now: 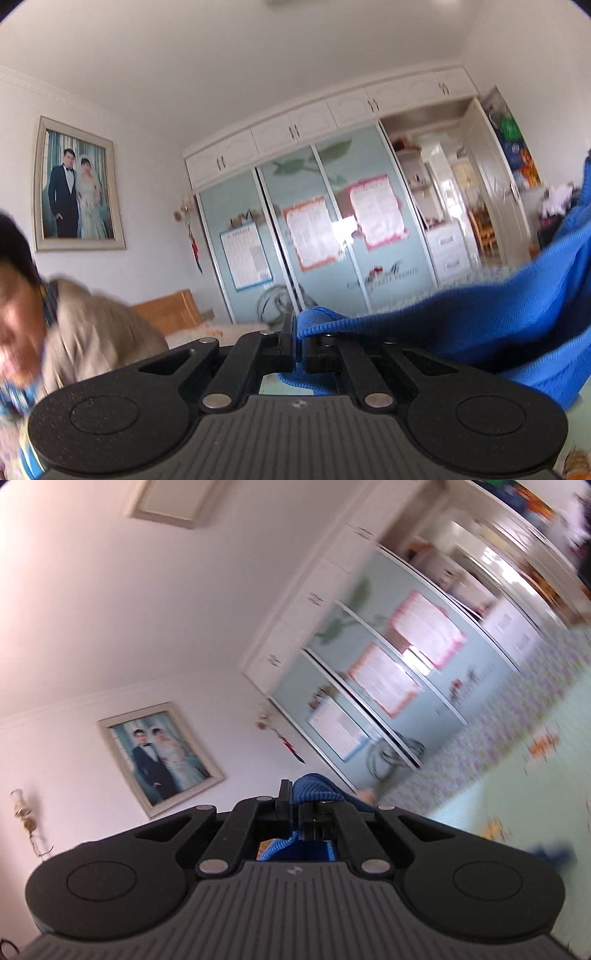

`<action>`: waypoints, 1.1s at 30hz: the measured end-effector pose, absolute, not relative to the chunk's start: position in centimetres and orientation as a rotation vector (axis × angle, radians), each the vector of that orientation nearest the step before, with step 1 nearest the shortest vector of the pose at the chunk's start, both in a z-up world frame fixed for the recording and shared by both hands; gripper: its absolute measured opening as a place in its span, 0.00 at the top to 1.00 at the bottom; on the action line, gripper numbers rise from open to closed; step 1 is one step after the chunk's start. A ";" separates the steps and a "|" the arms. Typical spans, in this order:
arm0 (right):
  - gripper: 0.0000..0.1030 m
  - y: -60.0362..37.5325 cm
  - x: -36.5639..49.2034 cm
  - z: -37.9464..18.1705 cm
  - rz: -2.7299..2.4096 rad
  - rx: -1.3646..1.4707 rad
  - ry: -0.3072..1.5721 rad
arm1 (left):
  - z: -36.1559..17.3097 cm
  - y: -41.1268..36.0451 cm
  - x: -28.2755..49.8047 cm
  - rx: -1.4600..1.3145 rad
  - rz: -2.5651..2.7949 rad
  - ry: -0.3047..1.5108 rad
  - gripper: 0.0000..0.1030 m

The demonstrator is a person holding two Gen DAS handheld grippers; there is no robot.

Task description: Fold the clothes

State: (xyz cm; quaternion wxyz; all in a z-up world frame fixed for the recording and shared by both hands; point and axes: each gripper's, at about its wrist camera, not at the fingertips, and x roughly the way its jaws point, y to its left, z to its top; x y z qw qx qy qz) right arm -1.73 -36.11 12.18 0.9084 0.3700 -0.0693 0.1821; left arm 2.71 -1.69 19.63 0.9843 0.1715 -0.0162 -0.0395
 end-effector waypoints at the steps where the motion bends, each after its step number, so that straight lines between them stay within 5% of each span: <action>1: 0.97 -36.4 -2.1 13.7 0.395 0.762 -0.161 | 21.3 -1.8 2.8 0.354 -0.091 -0.034 0.98; 9: 0.97 -39.4 -1.5 22.1 0.408 0.784 -0.180 | 30.2 -0.7 7.4 0.263 -0.208 0.090 0.97; 19: 0.97 -38.5 5.7 14.3 0.264 0.744 0.074 | 15.0 -3.6 21.0 0.284 -0.170 0.465 0.97; 23: 0.97 -38.9 14.4 12.5 0.199 0.775 0.182 | 14.2 -4.5 30.2 0.245 -0.094 0.555 0.97; 27: 0.97 -39.7 21.8 19.0 0.173 0.738 0.123 | 24.6 -6.3 34.1 0.271 -0.016 0.375 0.97; 33: 0.97 -39.2 20.3 36.9 0.297 0.587 -0.268 | 45.4 -6.4 31.2 0.246 0.115 0.007 0.95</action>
